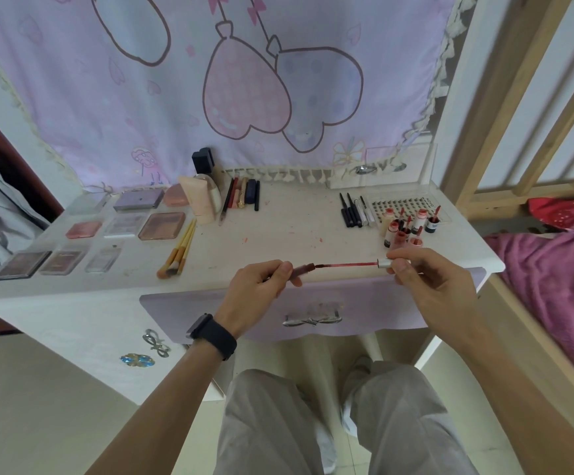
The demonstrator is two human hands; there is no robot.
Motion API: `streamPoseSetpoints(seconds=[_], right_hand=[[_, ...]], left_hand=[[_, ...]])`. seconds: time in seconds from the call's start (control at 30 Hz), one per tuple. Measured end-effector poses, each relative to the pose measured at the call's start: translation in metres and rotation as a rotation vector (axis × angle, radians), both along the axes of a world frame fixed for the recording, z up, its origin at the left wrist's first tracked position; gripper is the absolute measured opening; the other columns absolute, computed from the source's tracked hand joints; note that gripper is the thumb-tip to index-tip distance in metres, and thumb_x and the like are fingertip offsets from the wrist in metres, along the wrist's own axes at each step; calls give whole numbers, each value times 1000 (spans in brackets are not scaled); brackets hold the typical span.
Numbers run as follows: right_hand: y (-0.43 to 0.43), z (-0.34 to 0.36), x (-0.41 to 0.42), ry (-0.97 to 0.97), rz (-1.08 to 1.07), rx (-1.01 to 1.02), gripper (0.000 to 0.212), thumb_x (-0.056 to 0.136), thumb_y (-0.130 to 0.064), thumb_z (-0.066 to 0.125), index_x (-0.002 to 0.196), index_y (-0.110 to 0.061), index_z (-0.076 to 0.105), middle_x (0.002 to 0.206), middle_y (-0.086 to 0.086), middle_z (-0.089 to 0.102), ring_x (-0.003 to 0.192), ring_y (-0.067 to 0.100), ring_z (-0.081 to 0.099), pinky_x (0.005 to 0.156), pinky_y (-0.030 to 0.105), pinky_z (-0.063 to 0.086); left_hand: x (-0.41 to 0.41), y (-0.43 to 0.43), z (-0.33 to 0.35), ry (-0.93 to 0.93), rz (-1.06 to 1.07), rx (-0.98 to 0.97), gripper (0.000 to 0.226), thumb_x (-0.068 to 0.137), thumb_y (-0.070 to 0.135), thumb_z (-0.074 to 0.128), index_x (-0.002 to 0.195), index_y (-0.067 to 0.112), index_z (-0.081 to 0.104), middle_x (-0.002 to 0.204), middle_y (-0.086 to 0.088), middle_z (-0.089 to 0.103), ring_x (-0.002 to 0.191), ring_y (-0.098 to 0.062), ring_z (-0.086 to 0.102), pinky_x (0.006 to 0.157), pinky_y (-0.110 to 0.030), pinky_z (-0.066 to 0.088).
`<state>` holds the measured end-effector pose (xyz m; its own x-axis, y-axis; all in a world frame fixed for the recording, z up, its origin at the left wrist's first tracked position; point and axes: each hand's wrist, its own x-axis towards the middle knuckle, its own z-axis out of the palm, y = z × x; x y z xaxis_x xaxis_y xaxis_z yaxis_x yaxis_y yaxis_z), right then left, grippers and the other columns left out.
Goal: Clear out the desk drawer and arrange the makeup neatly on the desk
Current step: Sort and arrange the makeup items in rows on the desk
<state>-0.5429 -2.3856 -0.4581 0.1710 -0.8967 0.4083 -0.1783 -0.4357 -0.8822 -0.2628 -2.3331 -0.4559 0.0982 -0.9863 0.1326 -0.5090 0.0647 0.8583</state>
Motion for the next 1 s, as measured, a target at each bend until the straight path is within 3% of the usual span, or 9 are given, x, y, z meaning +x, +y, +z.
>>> streamPoseSetpoints(seconds=[0.17,0.3,0.47,0.6,0.7,0.77,0.87,0.93,1.0], right_hand=[[-3,4,-3,-132,-42,59,15,90,-34,64,98,-41,74,85,-12,74,77,4,69,75,8,51],[-1,2,1,-165,-39,95,30,95,-18,64,91,-47,75,80,-10,74,72,4,68,74,8,51],[0,3,5,-163,-20,100,17,86,-39,63,96,-48,74,91,-8,76,78,9,71,76,12,54],[-2,-1,2,-133,-17,116,19,85,-41,62,96,-52,72,92,-9,76,83,11,72,79,15,56],[-1,-9,-4,-168,-51,155,18,88,-36,63,98,-47,74,93,-7,76,82,12,72,79,17,57],[1,-17,-7,-269,-74,238,17,90,-27,67,100,-37,77,94,-1,77,82,14,72,78,20,58],[4,-29,-6,-666,-24,536,31,78,-16,73,108,-6,75,96,15,75,78,18,72,72,23,60],[7,-33,-3,-826,-5,690,39,74,-10,73,111,3,71,100,18,75,80,18,73,69,23,60],[10,-37,1,-852,-29,723,33,75,-6,72,107,3,72,105,20,75,87,22,74,71,24,61]], left_hand=[[3,-3,-1,138,46,3,40,106,34,44,83,24,75,61,4,50,60,-9,44,66,-28,35],[-3,-6,1,164,32,1,39,106,32,45,83,24,75,61,3,51,61,-10,45,68,-30,35],[-11,-9,7,175,-11,-7,39,106,32,45,84,22,75,62,2,51,61,-10,45,67,-30,35],[-14,-11,9,169,-27,-17,45,104,35,44,86,6,73,59,12,53,59,-1,48,69,-27,34],[-15,-13,8,207,-7,-10,40,107,28,43,89,10,74,61,5,50,56,-1,47,66,-24,34],[-17,-16,7,255,14,12,37,107,25,41,95,12,74,64,3,51,55,-3,43,59,-21,32],[-23,-22,6,454,11,74,27,106,14,42,107,11,69,75,-1,55,57,-12,41,54,-22,32],[-32,-29,6,516,21,109,24,105,10,44,112,13,66,90,-3,60,61,-15,53,58,-28,45],[-42,-37,6,510,52,141,21,104,11,48,115,15,65,107,-5,64,71,-18,66,71,-34,57]])
